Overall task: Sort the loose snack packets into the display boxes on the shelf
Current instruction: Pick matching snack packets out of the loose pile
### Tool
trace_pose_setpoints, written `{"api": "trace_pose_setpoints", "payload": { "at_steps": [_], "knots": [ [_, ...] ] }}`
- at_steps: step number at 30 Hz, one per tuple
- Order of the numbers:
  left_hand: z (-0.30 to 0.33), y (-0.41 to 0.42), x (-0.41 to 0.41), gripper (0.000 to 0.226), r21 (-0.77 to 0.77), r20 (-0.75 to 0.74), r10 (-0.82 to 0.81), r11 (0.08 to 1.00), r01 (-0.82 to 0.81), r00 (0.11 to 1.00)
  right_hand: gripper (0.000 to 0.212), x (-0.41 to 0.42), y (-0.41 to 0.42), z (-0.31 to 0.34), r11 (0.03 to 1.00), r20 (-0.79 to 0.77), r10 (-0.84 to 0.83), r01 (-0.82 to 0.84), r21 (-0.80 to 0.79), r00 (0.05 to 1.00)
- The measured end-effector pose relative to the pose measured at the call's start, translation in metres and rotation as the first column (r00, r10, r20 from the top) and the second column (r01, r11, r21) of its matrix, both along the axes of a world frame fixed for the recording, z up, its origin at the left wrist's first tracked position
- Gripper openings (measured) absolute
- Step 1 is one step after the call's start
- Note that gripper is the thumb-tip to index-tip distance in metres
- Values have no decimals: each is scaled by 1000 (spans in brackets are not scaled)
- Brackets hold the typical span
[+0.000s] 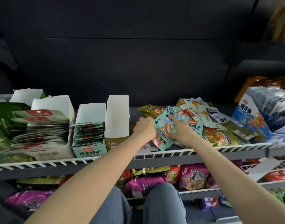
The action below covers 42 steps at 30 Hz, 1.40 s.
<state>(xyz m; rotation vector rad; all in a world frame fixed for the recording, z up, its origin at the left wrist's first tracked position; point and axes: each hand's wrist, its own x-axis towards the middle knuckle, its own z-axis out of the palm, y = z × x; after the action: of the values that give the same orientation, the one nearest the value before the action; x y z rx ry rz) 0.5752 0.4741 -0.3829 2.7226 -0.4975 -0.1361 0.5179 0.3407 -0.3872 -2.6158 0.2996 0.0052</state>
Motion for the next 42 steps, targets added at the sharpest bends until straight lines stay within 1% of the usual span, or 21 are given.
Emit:
{"api": "trace_pose_setpoints", "payload": {
  "at_steps": [2, 3, 5, 7, 8, 10, 12, 15, 18, 20, 22, 25, 28, 30, 32, 33, 35, 37, 40, 42],
  "knots": [
    [11, 0, -7, 29, -86, 73, -19, 996, 25, 997, 81, -2, 5, 5, 999, 50, -38, 39, -10, 998],
    [19, 2, -12, 24, -139, 120, -30, 989, 46, 992, 76, -4, 9, 10, 998, 95, -59, 62, -26, 994],
    [39, 11, -21, 19, -235, 253, -30, 968, 91, 967, 57, -9, 17, 22, 987, 235, -81, 111, -117, 969],
    [59, 26, -27, 13, -324, 380, -16, 934, 150, 925, 36, -13, 24, 36, 970, 386, -36, 124, -207, 922],
    [69, 36, -29, 10, -383, 411, -5, 906, 178, 912, 29, -14, 28, 44, 969, 433, 11, 98, -228, 901],
    [85, 57, -31, 10, -465, 433, 3, 858, 221, 901, 22, -13, 40, 58, 967, 470, 112, 14, -256, 876],
    [94, 82, -30, 10, -472, 452, 1, 848, 239, 892, 16, -12, 57, 70, 973, 512, 162, -51, -223, 843],
    [103, 124, -28, 13, -474, 498, 35, 847, 239, 866, 10, -10, 88, 81, 991, 613, 127, -121, -51, 780],
    [115, 164, -31, 13, -417, 580, 29, 869, 266, 814, 14, -5, 124, 88, 982, 628, 123, -187, 38, 768],
    [121, 187, -32, 11, -358, 639, 19, 892, 276, 769, 16, 0, 149, 91, 971, 628, 138, -228, 65, 766],
    [124, 208, -32, 10, -321, 664, 21, 911, 259, 748, 19, 4, 170, 92, 961, 619, 162, -266, 78, 768],
    [120, 231, -31, 15, -287, 631, 32, 938, 194, 775, 21, 12, 190, 86, 946, 550, 228, -317, 71, 803],
    [110, 240, -30, 18, -219, 574, 12, 966, 139, 818, 21, 16, 200, 79, 947, 477, 282, -321, 0, 832],
    [104, 240, -27, 19, -154, 540, -21, 980, 123, 841, 20, 15, 203, 78, 950, 523, 256, -311, 18, 813],
    [100, 238, -24, 20, -101, 497, -54, 988, 120, 866, 19, 11, 205, 78, 942, 596, 249, -333, 32, 764],
    [98, 236, -24, 21, -69, 482, -71, 991, 119, 873, 18, 10, 205, 77, 939, 611, 263, -343, 15, 747],
    [96, 232, -23, 22, -30, 480, -104, 990, 135, 871, 16, 13, 203, 73, 942, 596, 292, -331, -45, 748],
    [95, 229, -24, 24, -13, 517, -127, 988, 156, 846, 17, 17, 199, 69, 948, 535, 302, -308, -80, 789],
    [92, 228, -24, 24, 99, 565, -184, 983, 155, 804, 28, 21, 195, 63, 941, 387, 333, -331, -76, 860],
    [89, 227, -23, 24, 155, 534, -211, 976, 151, 819, 34, 18, 193, 60, 931, 377, 350, -364, -37, 858]
  ]
}}
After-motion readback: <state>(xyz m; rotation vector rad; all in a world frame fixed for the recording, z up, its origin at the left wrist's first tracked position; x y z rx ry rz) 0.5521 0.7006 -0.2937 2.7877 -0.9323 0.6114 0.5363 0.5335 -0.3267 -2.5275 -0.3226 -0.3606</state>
